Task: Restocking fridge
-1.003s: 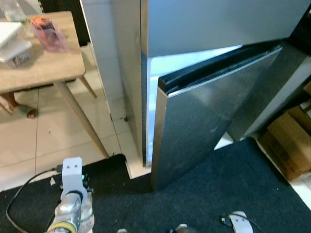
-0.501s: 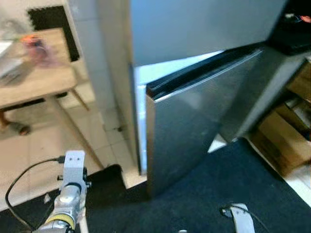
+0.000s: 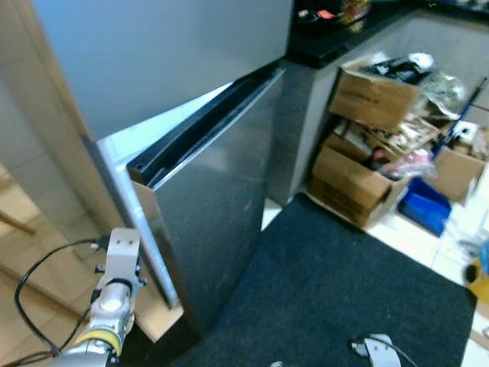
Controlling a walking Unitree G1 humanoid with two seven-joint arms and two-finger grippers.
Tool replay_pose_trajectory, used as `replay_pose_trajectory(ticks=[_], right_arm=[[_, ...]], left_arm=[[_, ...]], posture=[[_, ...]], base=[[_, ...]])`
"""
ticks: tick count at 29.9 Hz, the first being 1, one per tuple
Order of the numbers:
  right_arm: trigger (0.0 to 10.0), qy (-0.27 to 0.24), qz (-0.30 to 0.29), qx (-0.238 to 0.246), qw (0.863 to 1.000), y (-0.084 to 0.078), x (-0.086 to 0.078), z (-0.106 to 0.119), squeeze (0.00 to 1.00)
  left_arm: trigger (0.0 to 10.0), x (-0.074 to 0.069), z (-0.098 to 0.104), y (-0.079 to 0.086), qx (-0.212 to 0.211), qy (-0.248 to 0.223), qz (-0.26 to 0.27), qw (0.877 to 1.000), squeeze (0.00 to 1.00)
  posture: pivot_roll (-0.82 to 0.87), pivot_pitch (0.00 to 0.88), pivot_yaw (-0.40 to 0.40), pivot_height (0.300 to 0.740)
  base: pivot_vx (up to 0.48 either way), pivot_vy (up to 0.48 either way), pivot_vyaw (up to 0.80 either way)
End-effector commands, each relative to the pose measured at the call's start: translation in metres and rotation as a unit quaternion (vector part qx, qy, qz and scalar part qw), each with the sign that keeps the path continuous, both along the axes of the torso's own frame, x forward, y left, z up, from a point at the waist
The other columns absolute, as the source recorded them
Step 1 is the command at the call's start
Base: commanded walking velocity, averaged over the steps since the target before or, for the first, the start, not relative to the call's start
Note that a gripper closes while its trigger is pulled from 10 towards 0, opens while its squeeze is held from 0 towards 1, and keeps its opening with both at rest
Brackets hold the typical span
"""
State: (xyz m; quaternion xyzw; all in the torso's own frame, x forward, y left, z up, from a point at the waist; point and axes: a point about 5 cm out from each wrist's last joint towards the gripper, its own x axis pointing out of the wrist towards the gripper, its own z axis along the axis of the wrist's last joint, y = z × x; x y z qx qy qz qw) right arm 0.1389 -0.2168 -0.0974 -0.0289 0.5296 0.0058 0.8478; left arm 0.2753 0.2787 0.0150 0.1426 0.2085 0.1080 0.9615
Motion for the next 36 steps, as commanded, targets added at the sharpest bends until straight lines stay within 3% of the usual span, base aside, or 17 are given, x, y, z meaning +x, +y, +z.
replay_pose_trajectory(ticks=[1, 10, 14, 16, 18, 19, 22, 25, 32, 36], right_arm=[[10.0, 0.000, 0.002, 0.003, 1.000, 0.002, -0.002, -0.001, 0.00], [10.0, -0.001, 0.007, 0.003, 1.000, 0.005, -0.004, -0.002, 0.00], [10.0, -0.001, 0.011, 0.001, 1.000, 0.005, -0.004, -0.002, 0.00], [10.0, -0.002, 0.012, 0.000, 1.000, 0.005, -0.004, -0.002, 0.00], [10.0, -0.002, 0.014, -0.003, 1.000, 0.004, -0.003, -0.002, 0.00], [10.0, -0.002, 0.014, -0.003, 1.000, 0.004, -0.003, -0.002, 0.00], [10.0, -0.003, 0.016, -0.005, 1.000, 0.004, -0.003, -0.001, 0.00], [10.0, -0.003, 0.017, -0.006, 1.000, 0.004, -0.003, -0.001, 0.00], [10.0, -0.003, 0.022, -0.008, 1.000, 0.004, -0.004, -0.002, 0.00], [10.0, -0.003, 0.027, -0.011, 1.000, 0.003, -0.003, -0.001, 0.00]], left_arm=[[10.0, -0.002, 0.002, 0.007, 0.013, -0.003, 0.010, 1.000, 0.00], [10.0, 0.004, 0.012, 0.014, -0.016, -0.042, 0.052, 0.998, 0.00], [10.0, 0.007, 0.015, 0.010, -0.092, -0.079, 0.082, 0.989, 0.00], [10.0, 0.008, 0.015, 0.009, -0.106, -0.084, 0.083, 0.987, 0.00], [10.0, 0.014, 0.016, -0.004, -0.171, -0.107, 0.061, 0.977, 0.00], [10.0, 0.014, 0.016, -0.004, -0.171, -0.107, 0.061, 0.977, 0.00], [10.0, 0.023, 0.017, -0.026, -0.264, -0.128, 0.005, 0.956, 0.00], [10.0, 0.026, 0.018, -0.037, -0.294, -0.131, -0.031, 0.946, 0.00], [10.0, 0.030, 0.024, -0.045, -0.317, -0.155, -0.074, 0.933, 0.00], [10.0, 0.033, 0.031, -0.043, -0.303, -0.162, -0.106, 0.933, 0.00]], posture=[[-0.05, 0.048, -0.012, 0.740], [-0.04, 0.052, -0.010, 0.740], [-0.04, 0.055, -0.010, 0.740], [-0.04, 0.055, -0.010, 0.740], [-0.04, 0.056, -0.013, 0.740], [-0.04, 0.056, -0.013, 0.740], [-0.04, 0.058, -0.015, 0.740], [-0.05, 0.057, -0.013, 0.740], [-0.05, 0.055, -0.013, 0.740], [-0.05, 0.051, -0.017, 0.740]], base=[[0.000, 0.000, -0.79], [0.000, 0.000, 0.00], [0.000, 0.000, 0.00], [0.000, 0.000, 0.00], [0.000, 0.000, 0.00], [0.000, 0.000, 0.00], [0.000, 0.000, 0.00], [0.000, 0.000, 0.00], [0.000, 0.000, 0.00], [0.000, 0.000, 0.00]])
